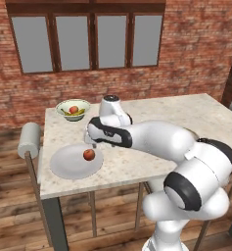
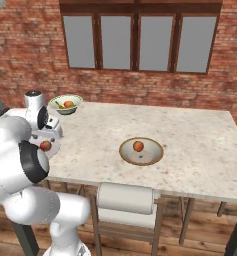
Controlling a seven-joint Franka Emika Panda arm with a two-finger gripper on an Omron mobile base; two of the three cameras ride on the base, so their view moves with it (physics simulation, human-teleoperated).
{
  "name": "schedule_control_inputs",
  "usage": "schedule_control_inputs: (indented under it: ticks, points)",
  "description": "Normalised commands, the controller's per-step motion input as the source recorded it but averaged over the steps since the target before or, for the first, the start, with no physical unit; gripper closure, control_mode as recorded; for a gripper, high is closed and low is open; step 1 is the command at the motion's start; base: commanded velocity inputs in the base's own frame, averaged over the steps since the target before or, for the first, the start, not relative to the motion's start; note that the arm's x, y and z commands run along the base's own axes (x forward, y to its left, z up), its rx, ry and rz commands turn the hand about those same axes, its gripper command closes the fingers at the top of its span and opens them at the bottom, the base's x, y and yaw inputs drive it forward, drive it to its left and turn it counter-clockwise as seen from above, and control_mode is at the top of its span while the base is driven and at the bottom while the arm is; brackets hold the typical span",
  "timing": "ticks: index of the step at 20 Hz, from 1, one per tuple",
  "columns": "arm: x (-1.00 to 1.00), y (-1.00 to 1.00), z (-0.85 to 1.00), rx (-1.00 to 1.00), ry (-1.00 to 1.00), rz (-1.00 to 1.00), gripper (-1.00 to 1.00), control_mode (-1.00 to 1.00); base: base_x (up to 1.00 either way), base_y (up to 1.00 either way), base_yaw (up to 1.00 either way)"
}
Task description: Take the fruits from the plate on the dining counter and place two fruits in each bowl.
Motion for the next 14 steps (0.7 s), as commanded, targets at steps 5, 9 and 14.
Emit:
schedule_control_inputs:
  ticks: [5, 9, 14]
  points:
    - [0.16, 0.44, 0.00, -0.01, 0.02, 0.00, -1.00, -1.00, 0.00, 0.00, 0.00]
    - [0.13, 0.40, 0.00, -0.02, 0.05, 0.00, -1.00, -1.00, 0.00, 0.00, 0.00]
    - [0.03, 0.15, 0.00, 0.00, 0.08, 0.00, -1.00, -1.00, 0.00, 0.00, 0.00]
